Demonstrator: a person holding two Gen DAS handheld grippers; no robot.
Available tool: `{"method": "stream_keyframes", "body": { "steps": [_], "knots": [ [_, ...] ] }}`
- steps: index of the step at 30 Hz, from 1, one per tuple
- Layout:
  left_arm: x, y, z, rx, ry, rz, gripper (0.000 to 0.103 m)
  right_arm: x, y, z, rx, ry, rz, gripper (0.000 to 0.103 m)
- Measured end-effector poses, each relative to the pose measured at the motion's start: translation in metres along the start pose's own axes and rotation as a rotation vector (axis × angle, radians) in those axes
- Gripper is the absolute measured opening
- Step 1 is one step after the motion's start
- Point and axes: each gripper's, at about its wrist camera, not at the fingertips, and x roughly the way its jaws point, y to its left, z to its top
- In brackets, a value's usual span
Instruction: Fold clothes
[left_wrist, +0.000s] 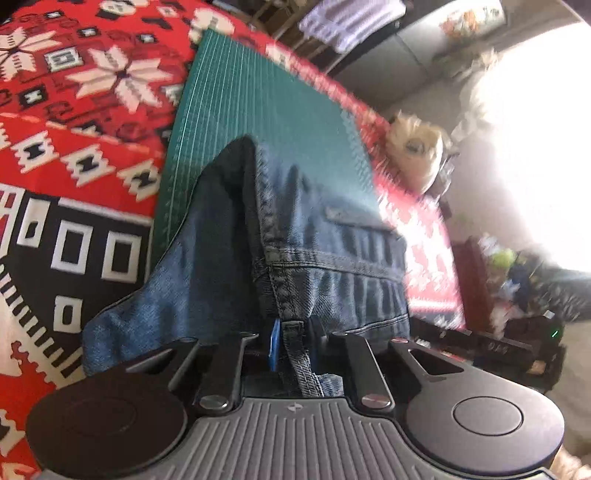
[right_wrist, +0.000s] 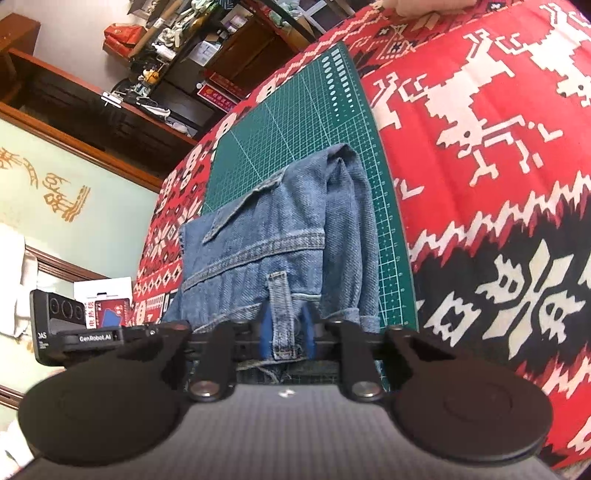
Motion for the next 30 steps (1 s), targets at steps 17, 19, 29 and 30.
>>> {"method": "stream_keyframes", "body": {
  "steps": [17, 19, 29, 30],
  "knots": [
    [0.004, 0.026, -0.003, -0.002, -0.035, 0.029, 0.013, 0.007, -0.001, 0.010, 0.012, 0.008, 0.012, 0.008],
    [0.004, 0.024, -0.002, -0.006, -0.025, 0.027, 0.013, 0.005, -0.008, 0.003, 0.036, 0.001, 0.022, 0.006],
    [0.012, 0.029, 0.000, -0.082, 0.048, -0.011, 0.030, -0.010, -0.016, -0.011, 0.077, 0.006, 0.086, 0.024],
    [0.014, 0.029, -0.001, -0.093, 0.049, -0.021, 0.029, -0.007, -0.016, -0.013, 0.082, 0.018, 0.090, 0.026]
  ]
}}
